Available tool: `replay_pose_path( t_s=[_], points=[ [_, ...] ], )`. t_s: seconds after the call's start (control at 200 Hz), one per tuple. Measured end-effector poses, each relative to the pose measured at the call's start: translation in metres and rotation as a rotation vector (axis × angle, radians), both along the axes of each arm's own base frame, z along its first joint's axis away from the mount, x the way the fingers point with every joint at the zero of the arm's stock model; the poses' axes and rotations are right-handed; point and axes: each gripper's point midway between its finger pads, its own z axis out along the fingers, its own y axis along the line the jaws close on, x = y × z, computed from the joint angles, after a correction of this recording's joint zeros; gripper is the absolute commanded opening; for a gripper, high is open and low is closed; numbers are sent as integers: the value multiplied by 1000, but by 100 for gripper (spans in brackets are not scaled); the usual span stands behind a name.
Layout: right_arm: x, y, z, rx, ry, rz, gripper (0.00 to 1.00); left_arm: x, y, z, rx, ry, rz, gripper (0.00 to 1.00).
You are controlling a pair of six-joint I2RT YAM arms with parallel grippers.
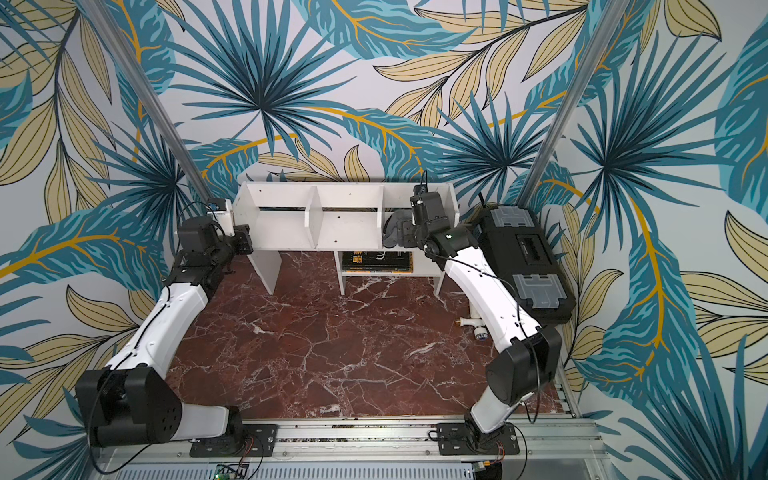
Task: Wipe the bookshelf clean with a cloth
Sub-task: Wipe the dust from the shelf.
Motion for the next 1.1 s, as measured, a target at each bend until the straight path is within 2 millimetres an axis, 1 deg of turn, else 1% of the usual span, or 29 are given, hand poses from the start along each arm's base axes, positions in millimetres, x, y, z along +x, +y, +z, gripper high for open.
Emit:
replay_pose_path(
  t_s=[0.05, 0.07, 0.1, 0.13, 0.21, 0.275, 0.365, 0.416, 0.521, 0.591, 0.656, 0.736, 0.801, 0.826, 0.886, 0.941, 1.041, 1.101],
  points=[
    [4, 4, -12, 12, 28, 2, 56, 0, 0, 0, 0, 0, 0, 0],
    [5, 6, -16, 10, 36, 8, 48, 0, 0, 0, 0, 0, 0, 0],
    [8, 8, -18, 16, 35, 10, 36, 0, 0, 0, 0, 0, 0, 0],
    [10, 10, -17, 30, 30, 10, 28, 0, 0, 0, 0, 0, 0, 0],
    [12, 16, -12, 64, 25, 20, 10, 0, 0, 0, 0, 0, 0, 0],
    [15, 21, -9, 78, 21, 29, 0, 0, 0, 0, 0, 0, 0, 0],
    [24, 28, 0, 95, -4, 41, 0, 0, 0, 0, 0, 0, 0, 0],
    [31, 32, 8, 106, -25, 45, 0, 0, 0, 0, 0, 0, 0, 0],
    [45, 37, 31, 129, -91, 47, 0, 0, 0, 0, 0, 0, 0, 0],
    [52, 34, 48, 123, -140, 23, 0, 0, 0, 0, 0, 0, -1, 0],
    [56, 23, 66, 88, -191, -37, 0, 0, 0, 0, 1, 0, -1, 0],
    [57, 2, 89, 27, -240, -139, 0, 0, 0, 0, 1, 0, -1, 0],
    [53, -18, 100, -20, -265, -222, 0, 0, 0, 0, 1, 0, 0, 0],
    [51, -25, 102, -36, -269, -246, 0, 0, 0, 0, 1, 0, 0, 0],
    [43, -41, 99, -78, -260, -297, 0, 0, 0, 0, 1, 0, 0, 0],
    [33, -52, 87, -112, -231, -321, 0, 0, 0, 0, 1, 0, 0, 0],
    [13, -61, 53, -149, -151, -326, 0, 0, 0, 0, 1, 0, 0, 0],
    [4, -61, 30, -148, -102, -316, 0, 0, 0, 0, 1, 0, 0, 0]
  ],
)
